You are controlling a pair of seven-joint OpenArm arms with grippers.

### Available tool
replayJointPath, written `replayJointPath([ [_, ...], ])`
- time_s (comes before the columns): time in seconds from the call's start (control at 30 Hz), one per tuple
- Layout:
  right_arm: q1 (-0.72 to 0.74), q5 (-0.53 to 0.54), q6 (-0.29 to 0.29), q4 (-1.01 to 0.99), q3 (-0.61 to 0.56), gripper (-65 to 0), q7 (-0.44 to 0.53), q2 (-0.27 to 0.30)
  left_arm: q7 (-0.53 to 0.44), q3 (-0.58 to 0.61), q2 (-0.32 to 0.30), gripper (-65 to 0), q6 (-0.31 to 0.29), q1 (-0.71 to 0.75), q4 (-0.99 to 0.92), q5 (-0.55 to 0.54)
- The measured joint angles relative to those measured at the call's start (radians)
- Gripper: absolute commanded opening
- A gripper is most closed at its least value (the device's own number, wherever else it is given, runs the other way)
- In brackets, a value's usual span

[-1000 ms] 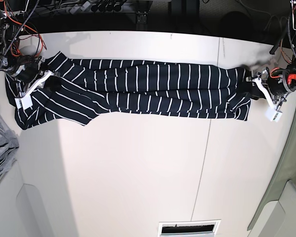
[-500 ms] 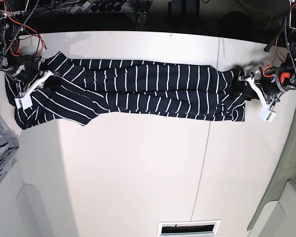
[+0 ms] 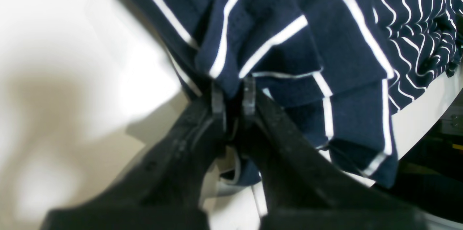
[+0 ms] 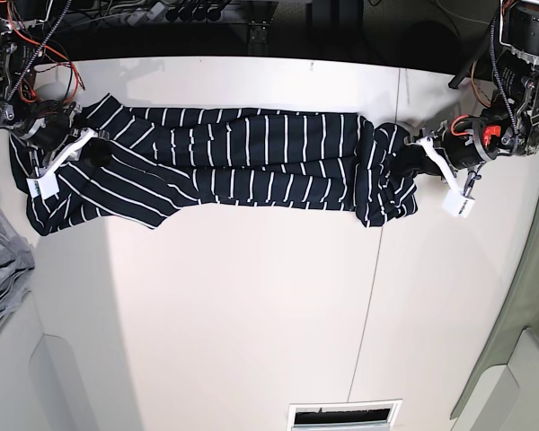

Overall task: Layout the t-shirt on the table in an organized manner, then fold the t-shirt properly
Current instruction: 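Lift the shirt end with the left gripper and fold it toward the right gripper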

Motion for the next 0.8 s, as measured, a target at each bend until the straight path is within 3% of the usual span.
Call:
replayJointPath([
  [0.27,0.000,0.000,0.000,0.000,0.000,-65.0,0.000,0.000,0.064,-0.046,-0.098,-65.0,0.003,0.011,0.195,0.010],
  [0.43,0.000,0.002,0.000,0.000,0.000,-65.0,-0.003,0.000,0.153,-0.044,-0.126,-65.0,0.000,0.060,0.444,-0.118],
  [0.63,0.000,0.003,0.000,0.000,0.000,-65.0,-0.002,0.000,0.165,0.045,-0.045,-65.0,0.027,0.077,0.650,-0.112],
  [0.8,0.000,0.000,0.000,0.000,0.000,-65.0,-0.003,0.000,0.161,0.229,0.079,-65.0,0.027,0.027,0.628,0.034],
])
